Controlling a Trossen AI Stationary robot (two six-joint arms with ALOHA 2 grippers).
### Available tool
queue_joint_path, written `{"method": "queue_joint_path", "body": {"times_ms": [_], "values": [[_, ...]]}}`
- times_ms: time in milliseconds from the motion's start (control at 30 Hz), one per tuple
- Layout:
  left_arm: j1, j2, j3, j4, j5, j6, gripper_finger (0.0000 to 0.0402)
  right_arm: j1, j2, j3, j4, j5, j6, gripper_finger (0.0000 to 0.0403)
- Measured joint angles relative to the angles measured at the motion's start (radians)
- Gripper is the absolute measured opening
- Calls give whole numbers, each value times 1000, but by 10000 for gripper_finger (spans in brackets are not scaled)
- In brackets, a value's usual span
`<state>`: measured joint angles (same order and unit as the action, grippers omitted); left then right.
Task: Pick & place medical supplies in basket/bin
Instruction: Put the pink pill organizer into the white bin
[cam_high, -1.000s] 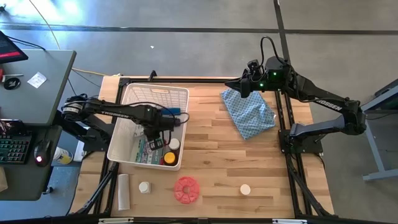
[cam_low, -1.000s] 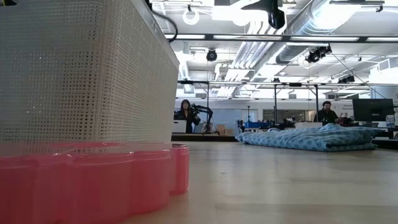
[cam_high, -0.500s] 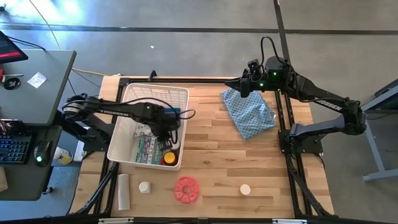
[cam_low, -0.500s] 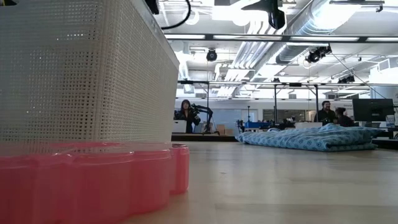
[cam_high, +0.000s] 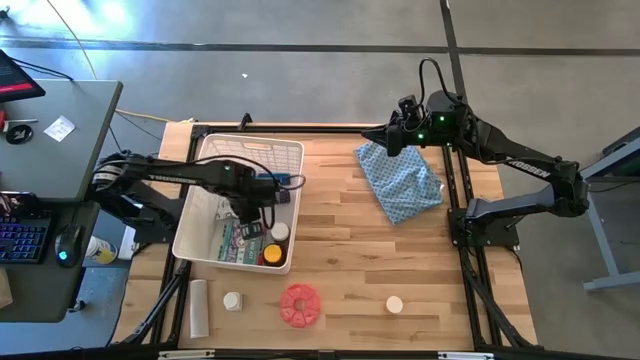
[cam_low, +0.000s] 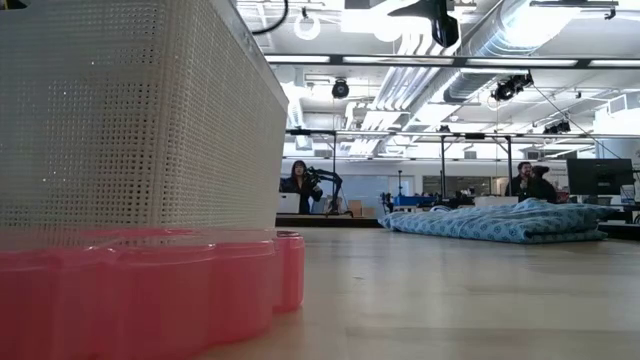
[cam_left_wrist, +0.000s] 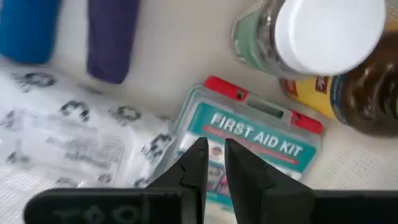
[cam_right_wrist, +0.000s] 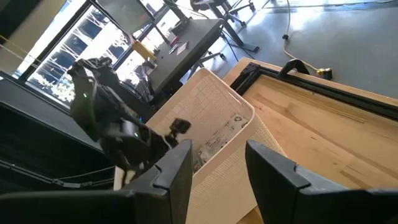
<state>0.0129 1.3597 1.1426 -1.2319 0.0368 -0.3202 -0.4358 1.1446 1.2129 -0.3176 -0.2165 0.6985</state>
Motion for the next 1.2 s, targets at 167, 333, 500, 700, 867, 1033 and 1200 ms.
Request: {"method": "queue_joint_path", "body": {"times_ms": [167, 333, 500, 700, 867, 1033, 1200], "values": [[0, -111, 51, -12, -22, -26, 90, 2, 1, 0, -1, -1, 2, 139], [0, -214, 152, -11, -121, -29, 90, 81, 2, 0, 0, 4, -24, 139], [0, -281, 273, 17, -234, 16, 90, 197, 2, 0, 39, 79, -76, 139], [0, -306, 393, 42, -339, 108, 90, 314, 16, 14, 134, 202, -79, 139], [0, -305, 464, 44, -359, 180, 90, 386, 127, 163, 76, 252, -130, 139], [0, -303, 513, 39, -363, 211, 90, 436, 311, 426, -139, 259, -181, 140], [0, -311, 572, 42, -351, 206, 90, 498, 488, 674, -439, 233, -140, 152]]}}
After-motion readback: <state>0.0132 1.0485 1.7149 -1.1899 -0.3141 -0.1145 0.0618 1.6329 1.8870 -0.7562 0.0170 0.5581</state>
